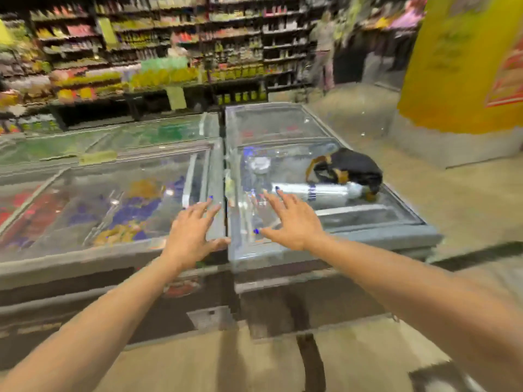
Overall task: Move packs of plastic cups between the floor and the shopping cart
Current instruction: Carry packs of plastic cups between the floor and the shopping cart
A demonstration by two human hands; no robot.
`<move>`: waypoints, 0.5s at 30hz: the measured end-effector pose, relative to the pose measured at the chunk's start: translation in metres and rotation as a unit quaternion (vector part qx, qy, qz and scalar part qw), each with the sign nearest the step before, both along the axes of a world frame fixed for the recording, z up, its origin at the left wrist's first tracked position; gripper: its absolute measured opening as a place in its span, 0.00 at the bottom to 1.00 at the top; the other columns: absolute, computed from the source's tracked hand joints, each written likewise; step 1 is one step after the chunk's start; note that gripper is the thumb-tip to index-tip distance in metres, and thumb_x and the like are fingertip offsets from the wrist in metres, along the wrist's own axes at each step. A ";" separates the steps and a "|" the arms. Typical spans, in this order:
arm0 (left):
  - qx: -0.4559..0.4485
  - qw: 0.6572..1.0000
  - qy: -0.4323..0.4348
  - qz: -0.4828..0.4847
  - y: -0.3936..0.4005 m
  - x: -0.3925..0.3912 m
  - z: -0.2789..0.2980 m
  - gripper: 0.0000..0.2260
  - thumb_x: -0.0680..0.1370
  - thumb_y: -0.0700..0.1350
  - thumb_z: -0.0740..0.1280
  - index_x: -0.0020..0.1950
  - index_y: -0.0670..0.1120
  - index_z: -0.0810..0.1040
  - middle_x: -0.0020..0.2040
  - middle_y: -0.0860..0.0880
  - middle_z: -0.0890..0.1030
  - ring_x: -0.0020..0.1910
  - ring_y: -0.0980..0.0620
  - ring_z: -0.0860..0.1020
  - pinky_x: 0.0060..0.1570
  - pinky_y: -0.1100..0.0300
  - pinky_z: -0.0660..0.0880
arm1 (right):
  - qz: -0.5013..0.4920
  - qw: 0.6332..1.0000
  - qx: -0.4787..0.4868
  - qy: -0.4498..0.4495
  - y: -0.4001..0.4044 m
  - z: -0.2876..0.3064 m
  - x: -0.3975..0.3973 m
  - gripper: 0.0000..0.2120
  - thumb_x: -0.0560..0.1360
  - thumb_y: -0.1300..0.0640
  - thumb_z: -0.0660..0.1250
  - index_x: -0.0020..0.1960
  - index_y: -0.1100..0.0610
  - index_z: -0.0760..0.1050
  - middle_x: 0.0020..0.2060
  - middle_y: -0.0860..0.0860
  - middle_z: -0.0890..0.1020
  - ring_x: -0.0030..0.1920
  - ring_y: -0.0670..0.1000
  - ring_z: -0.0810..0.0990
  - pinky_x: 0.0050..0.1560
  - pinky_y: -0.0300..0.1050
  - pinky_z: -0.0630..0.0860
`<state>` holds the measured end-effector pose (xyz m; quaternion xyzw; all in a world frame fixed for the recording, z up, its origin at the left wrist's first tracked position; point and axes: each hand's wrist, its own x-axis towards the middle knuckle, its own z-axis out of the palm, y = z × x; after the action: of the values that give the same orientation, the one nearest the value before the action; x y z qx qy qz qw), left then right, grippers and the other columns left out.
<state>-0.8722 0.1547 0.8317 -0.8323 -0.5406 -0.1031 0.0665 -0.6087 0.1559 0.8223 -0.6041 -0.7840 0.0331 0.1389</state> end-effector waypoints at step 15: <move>-0.020 0.925 0.070 -0.372 0.071 0.532 -0.052 0.41 0.68 0.65 0.72 0.75 0.47 0.67 0.74 0.40 0.67 0.68 0.36 0.69 0.65 0.40 0.68 | -0.489 0.868 -0.043 0.078 -0.188 -0.063 0.475 0.41 0.72 0.28 0.59 0.78 0.39 0.45 0.80 0.48 0.51 0.78 0.57 0.51 0.76 0.57 0.51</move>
<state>-0.3398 0.2259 0.7792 -0.9798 -0.1881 -0.0510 0.0444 -0.1336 -0.0326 0.7591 -0.9110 -0.3725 0.0412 0.1721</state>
